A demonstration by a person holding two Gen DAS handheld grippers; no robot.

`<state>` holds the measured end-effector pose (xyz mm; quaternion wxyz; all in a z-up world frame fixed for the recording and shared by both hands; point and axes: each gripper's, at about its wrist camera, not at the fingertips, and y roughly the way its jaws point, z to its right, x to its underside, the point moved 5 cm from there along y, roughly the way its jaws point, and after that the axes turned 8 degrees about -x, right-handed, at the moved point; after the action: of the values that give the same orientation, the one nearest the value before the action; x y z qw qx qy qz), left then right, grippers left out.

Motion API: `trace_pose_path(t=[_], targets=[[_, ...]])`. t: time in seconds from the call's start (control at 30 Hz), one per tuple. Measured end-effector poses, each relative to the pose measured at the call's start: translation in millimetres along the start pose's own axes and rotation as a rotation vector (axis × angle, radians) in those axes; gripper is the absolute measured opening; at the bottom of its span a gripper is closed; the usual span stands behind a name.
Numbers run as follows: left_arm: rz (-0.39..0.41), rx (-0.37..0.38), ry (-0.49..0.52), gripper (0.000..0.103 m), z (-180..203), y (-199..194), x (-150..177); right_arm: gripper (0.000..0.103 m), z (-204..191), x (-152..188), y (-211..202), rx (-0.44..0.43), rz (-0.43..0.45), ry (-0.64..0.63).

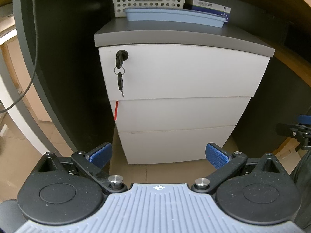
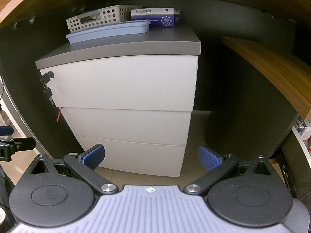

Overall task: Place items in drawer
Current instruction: 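Move the left gripper toward the key in the top white drawer, then grasp the key of the top white drawer with the left gripper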

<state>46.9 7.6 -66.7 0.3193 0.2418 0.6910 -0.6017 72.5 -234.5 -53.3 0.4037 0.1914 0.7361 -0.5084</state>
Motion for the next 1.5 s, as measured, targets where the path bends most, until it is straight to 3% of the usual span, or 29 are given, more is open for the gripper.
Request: trace_pose_path(t=[0.83, 1.5], targets=[[-0.021, -0.027, -0.035, 0.103, -14.8, 11.4, -4.4, 0.103, 7.6, -5.6, 8.5, 0.006, -0.007, 0.002], [0.040, -0.025, 0.011, 0.103, -29.9, 29.2, -22.8, 0.103, 25.8, -28.8, 20.9, 0.011, 0.018, -0.012]])
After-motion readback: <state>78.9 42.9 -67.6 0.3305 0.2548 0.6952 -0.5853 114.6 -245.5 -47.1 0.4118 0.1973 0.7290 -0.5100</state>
